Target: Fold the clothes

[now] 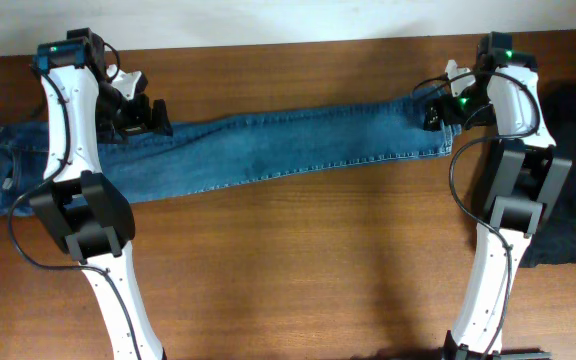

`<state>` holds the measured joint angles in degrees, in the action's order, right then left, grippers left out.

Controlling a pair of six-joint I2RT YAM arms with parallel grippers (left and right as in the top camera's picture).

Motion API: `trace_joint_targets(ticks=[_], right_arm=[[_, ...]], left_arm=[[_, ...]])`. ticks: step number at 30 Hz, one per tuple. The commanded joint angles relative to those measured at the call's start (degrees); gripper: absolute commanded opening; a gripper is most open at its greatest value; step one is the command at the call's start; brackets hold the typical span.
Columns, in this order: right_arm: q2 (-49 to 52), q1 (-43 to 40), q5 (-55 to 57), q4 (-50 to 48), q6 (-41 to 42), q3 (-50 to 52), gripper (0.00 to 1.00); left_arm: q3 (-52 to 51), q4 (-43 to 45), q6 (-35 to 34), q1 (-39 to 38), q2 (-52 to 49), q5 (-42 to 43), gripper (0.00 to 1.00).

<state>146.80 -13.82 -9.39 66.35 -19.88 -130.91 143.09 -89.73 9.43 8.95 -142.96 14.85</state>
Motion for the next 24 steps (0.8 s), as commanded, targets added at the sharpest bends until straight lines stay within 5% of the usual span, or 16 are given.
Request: trace_joint_targets(ticks=[1,5,6,7,11,15,24], right_arm=[[1.7,0.3,-1.0,0.4,-0.7,0.5,0.94],[1.7,0.3,-1.2,1.2,-0.7,0.5,0.77],[1.7,0.3,-1.2,1.5,-0.7,0.5,0.67],[1.7,0.3,-1.2,1.8,-0.4,0.5,0.43],[1.7,0.3,-0.9,2.0,3.1,0.5,0.39],[1.4,0.2,1.1,4.0,6.6,-0.3,0.04],[0.6,-2.8,10.3,12.9,16.4,-8.7,0.04]], left_arm=[[-0.3,0.1,0.7,-0.2,0.4,-0.1,0.99],[-0.3,0.2,0.7,-0.2,0.4,-0.1,0.99],[-0.3,0.2,0.7,-0.2,0.4,-0.1,0.99],[-0.3,0.1,0.7,-0.2,0.4,-0.1,0.99],[-0.3,0.1,0.7,-0.2,0.4,-0.1,0.99],[-0.3,0.1,0.7,-0.2,0.4,-0.1,0.99],[-0.3,0.0,0.7,-0.2,0.4,-0.1,0.99]])
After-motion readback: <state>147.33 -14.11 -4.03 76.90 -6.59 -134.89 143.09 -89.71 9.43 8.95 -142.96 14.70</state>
